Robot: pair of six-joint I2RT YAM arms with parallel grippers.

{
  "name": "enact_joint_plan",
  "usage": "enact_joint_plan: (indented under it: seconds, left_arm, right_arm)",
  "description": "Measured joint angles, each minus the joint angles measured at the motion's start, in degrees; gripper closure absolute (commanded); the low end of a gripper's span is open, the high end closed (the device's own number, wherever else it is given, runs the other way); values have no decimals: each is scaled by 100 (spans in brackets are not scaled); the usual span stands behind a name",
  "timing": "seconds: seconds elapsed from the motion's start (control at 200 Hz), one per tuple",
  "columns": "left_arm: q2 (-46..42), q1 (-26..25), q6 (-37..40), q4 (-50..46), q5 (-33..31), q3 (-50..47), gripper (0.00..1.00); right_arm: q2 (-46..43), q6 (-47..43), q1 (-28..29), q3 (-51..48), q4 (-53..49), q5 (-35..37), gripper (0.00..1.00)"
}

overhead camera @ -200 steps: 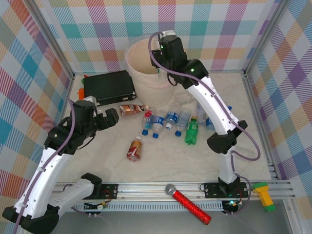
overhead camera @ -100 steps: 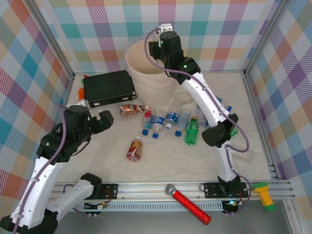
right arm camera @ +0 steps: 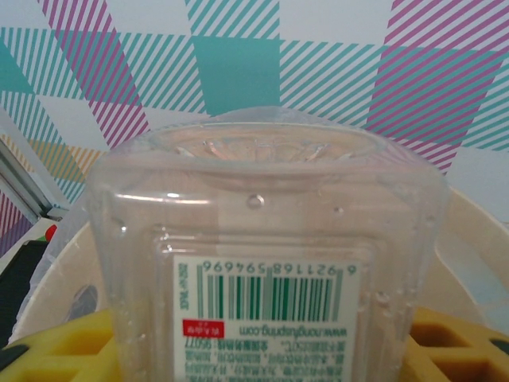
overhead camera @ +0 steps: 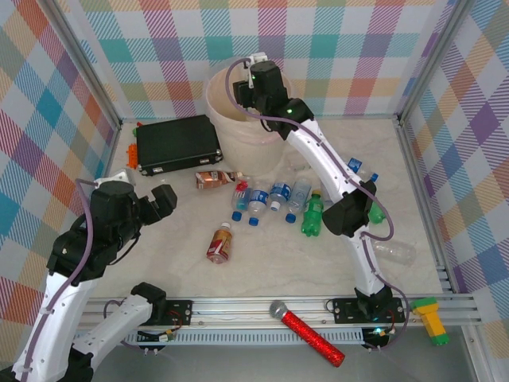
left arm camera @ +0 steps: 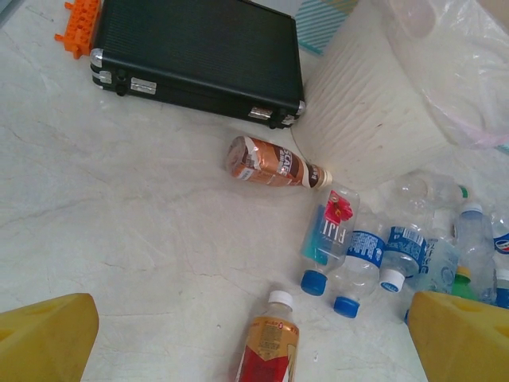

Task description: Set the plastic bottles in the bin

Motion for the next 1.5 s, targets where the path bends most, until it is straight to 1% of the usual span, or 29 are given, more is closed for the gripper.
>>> enact_joint_plan:
  seconds: [0.11,0.165,0.195,0.215,0.245,0.265,0.275,0.68,0.895,0.99,1.14,1.385,1.5]
  left_arm:
    - [-28,0,0,-4,-22,0,1]
    - [-31,0,0,-4,-22,0,1]
    - [-31,0,0,-4,-22,0,0]
    - [-31,0,0,-4,-22,0,1]
    - [-31,0,0,-13,-22,0,1]
    - [-31,0,0,-20,-22,0,1]
    - [-31,0,0,-26,-22,0,0]
    - [-57,0,2,-127,-13,0,0]
    - [-24,0,28,-2,155,-9,0]
    - [44,0,50,129,278,-20,1]
    - [251,0,151,483,662,-98,0]
    - [761,0,262,1102,1508,-267,1]
    - [973,-2,295,1379,1829,-334,1]
  right_arm:
    - [0,52,0,0,-70,-20,42]
    - [0,72,0,0,-103,-24,39]
    - [0,81,0,0,-116,-22,36]
    - [0,72,0,0,-127,-24,32]
    - [0,70,0,0,-149,-22,19]
    - [0,105,0,0,-164,-22,3]
    - [0,87,0,0,-164,-22,0]
    - [-79,96,2,0,-350,-22,1]
    - [-479,229,7,-26,-713,4,1]
    - [-870,308,7,-323,-866,68,1]
    - [-1827,450,7,-1443,-1040,321,1]
    - [-3864,997,7,-4474,-944,717,1]
    - [-4741,1340,4,-5722,-966,896,1]
